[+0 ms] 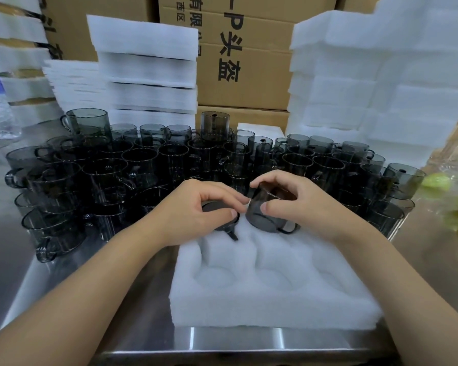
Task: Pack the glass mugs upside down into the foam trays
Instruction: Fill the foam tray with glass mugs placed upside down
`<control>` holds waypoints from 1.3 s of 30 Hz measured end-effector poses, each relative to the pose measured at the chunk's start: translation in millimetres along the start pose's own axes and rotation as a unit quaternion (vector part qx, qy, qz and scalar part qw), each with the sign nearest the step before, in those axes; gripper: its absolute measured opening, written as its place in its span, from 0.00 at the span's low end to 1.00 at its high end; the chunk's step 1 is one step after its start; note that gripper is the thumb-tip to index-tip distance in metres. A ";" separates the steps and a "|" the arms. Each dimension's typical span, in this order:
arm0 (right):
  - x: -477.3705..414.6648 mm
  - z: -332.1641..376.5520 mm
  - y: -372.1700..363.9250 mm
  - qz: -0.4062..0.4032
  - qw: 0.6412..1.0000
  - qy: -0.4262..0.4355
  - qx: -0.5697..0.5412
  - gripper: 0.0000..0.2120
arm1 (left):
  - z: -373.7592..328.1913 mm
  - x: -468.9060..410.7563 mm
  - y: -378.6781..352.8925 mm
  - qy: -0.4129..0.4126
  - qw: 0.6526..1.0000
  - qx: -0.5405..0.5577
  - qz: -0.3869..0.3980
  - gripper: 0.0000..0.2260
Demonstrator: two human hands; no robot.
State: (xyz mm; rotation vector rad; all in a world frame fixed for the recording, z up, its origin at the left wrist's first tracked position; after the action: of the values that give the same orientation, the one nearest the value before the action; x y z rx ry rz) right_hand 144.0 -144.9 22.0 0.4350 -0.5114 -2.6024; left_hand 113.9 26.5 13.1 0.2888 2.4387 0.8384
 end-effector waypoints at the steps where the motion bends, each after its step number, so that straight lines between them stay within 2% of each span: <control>1: 0.7 2.4 -0.8 0.004 1.000 0.006 0.011 0.17 | -0.4 0.1 0.0 0.002 1.000 -0.001 0.001 0.15; 8: 0.2 5.0 -11.2 0.060 0.988 0.013 0.145 0.20 | -3.9 0.5 -0.7 0.005 1.000 -0.013 0.004 0.14; 11: 0.1 4.4 -10.1 0.049 0.989 0.019 0.137 0.16 | -4.1 0.1 -0.6 0.004 1.000 -0.016 0.005 0.13; 16: -0.6 3.1 -7.5 0.015 0.993 0.024 0.115 0.21 | -3.0 0.2 -0.5 0.007 1.000 -0.013 0.006 0.14; 19: -1.2 1.5 -9.9 0.034 0.987 0.019 0.155 0.12 | -3.3 0.1 -0.7 0.003 1.000 -0.016 0.001 0.13; 20: -1.1 1.4 -10.5 0.041 0.984 0.010 0.173 0.12 | -3.7 0.0 -0.7 0.002 1.000 -0.017 -0.002 0.13; 22: -1.4 1.3 -10.9 0.049 0.970 0.000 0.239 0.17 | -4.0 0.1 -0.7 0.002 1.000 -0.018 -0.002 0.13; 24: -0.6 2.3 -12.2 0.055 0.943 0.005 0.327 0.21 | -3.8 0.3 -0.9 0.002 1.000 -0.017 -0.001 0.13; 26: 1.6 1.5 -13.2 0.059 0.924 0.005 0.378 0.22 | -3.9 0.5 -1.0 0.002 1.000 -0.018 0.003 0.13; 32: 5.4 -1.5 -13.6 0.055 0.926 0.017 0.374 0.21 | -3.4 0.0 -1.5 0.004 1.000 -0.025 0.007 0.12; 34: 6.2 -1.8 -13.5 0.035 0.930 0.033 0.364 0.20 | -1.9 -0.1 -1.0 0.014 1.000 -0.014 -0.003 0.11; 36: 8.0 1.3 -8.9 -0.027 0.940 0.067 0.332 0.18 | -0.5 -0.1 0.2 0.024 1.000 -0.004 -0.019 0.12; 37: 9.7 4.5 -3.0 -0.086 0.940 0.097 0.315 0.16 | -0.1 0.0 0.6 0.027 0.999 -0.003 -0.023 0.13; 39: 14.1 10.7 14.6 -0.234 0.909 0.141 0.314 0.12 | 0.0 0.1 0.5 0.028 0.999 -0.008 -0.022 0.13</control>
State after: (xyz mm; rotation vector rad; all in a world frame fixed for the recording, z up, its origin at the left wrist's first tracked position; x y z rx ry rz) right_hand 133.3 -160.8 34.6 1.2593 -1.2783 -2.6754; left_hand 113.8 26.9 13.4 0.2088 2.4800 0.8563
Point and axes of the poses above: each hand's wrist, its own x-axis away from the middle knuckle, its own y-axis out of the back of the hand, z = x × y, the point moved 5 cm from there along -x, towards the middle knuckle, and after that the axes turned 9 degrees about -x, right-handed, at the moved point
